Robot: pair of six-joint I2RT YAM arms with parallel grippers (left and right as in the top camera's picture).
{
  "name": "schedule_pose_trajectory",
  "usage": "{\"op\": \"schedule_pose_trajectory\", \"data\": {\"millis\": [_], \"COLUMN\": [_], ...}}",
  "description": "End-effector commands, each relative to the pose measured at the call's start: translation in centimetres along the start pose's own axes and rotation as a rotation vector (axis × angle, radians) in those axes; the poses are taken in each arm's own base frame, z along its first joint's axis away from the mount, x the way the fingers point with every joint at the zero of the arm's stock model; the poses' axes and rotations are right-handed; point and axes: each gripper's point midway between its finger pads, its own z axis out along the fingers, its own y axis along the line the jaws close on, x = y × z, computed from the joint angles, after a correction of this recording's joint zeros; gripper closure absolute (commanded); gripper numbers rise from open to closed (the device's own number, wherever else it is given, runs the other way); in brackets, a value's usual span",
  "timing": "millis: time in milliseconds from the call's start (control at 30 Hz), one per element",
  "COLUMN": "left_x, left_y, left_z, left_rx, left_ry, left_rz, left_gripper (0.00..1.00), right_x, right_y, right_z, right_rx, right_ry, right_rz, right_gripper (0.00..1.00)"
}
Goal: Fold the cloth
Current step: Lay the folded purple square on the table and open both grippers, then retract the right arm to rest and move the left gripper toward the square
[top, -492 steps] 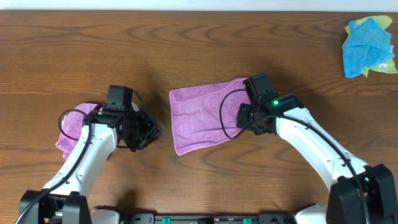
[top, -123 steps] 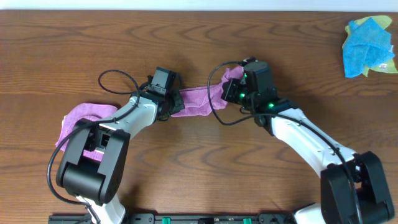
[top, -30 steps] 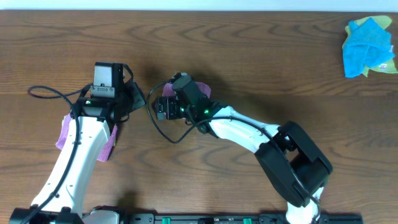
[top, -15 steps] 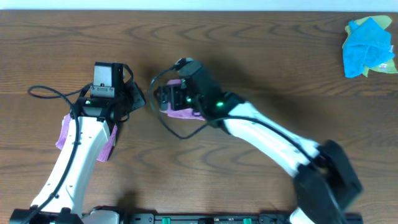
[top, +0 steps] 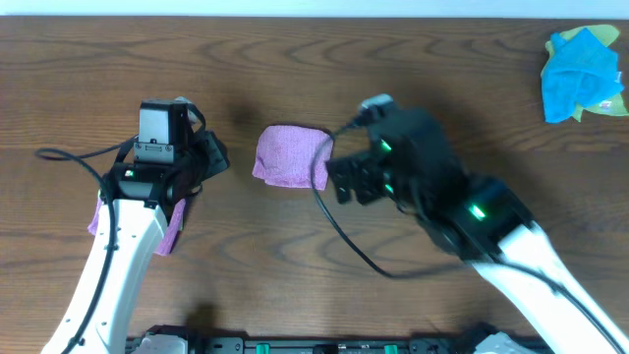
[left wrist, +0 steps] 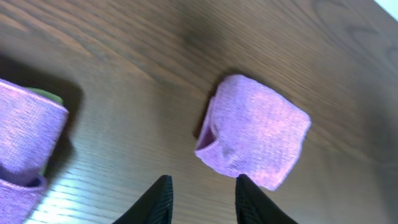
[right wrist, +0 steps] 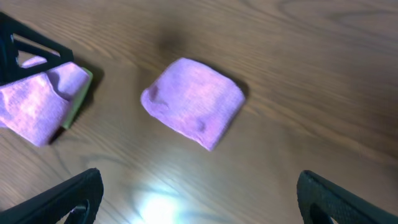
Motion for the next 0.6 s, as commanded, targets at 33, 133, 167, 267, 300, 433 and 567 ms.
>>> {"op": "schedule_pose_trajectory", "data": {"millis": [33,133,167,267,300,433,567], "left_x": [-0.4,-0.1,-0.1,0.2,0.3,0.6,1.1], "left_y": [-1.7,-2.0,-2.1,-2.3,-2.5,-2.9,-3.7], "left_z": [-1.4,-1.7,-1.7,-1.8,-1.8,-1.9,-2.1], "left_rx": [0.080,0.099,0.101,0.116,0.126,0.151,0.198], "left_ry": [-0.003,0.004,0.005,0.020,0.026,0.042,0.072], "left_rz": [0.017,0.019,0.018,0.018,0.018,0.019,0.003], "left_gripper": [0.62,0.60,0.60,0.59,0.58,0.58,0.57], "right_x": [3.8,6.6,7.5,9.5,10.1,12.2,14.2], "right_y": [-2.7,-3.9,-4.2,-5.4,-5.8,-7.8,-10.6], "right_z": [-2.5,-3.8,-4.4,-5.9,-6.4,-7.3,-7.4], "right_rx": [0.068,0.076,0.075,0.077,0.083,0.127,0.237], "right_ry": [-0.036,-0.079,-0.103,-0.184,-0.210,-0.298,-0.375], "right_rz": [0.027,0.094,0.116,0.170,0.181,0.237,0.300], "right_gripper": [0.01,0.01,0.01,0.01,0.01,0.01,0.01]}}
